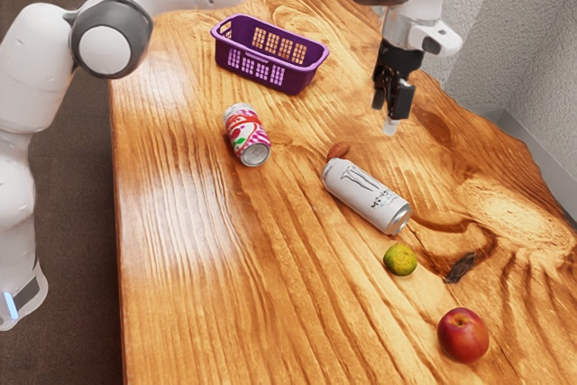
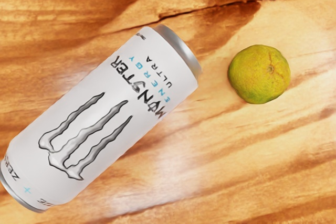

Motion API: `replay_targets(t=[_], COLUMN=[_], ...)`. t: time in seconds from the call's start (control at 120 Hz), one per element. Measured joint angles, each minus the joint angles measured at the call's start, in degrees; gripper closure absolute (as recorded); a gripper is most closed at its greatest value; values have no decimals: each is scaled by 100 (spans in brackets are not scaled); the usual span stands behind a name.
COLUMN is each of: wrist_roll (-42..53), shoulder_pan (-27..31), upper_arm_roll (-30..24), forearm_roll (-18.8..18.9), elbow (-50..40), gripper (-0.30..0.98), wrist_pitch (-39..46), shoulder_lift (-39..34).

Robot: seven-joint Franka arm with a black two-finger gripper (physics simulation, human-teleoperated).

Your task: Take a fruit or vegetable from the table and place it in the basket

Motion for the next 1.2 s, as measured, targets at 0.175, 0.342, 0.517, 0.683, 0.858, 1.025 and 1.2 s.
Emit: replay_targets(t=[0.175, 0.342, 0.517, 0.683, 0.858, 1.025, 1.2], wrist_roll=[133, 370, 633, 835, 1004, 1128, 1235], shoulder_pan=[-941, -1215, -1298, -1293, -1293, -1293, -1281], upper_arm_roll=[-13, -5, 35, 95, 88, 194, 204], forearm_roll=[397, 542, 587, 590, 577, 593, 590], elbow=[3, 252, 322, 332, 325, 332, 334], gripper=[0, 0, 0, 0, 0, 0, 0], wrist_pitch=[30, 576, 996, 896, 829, 893, 1102], shoulder_lift=[140, 1158, 1783, 1951, 2111, 2171, 2182])
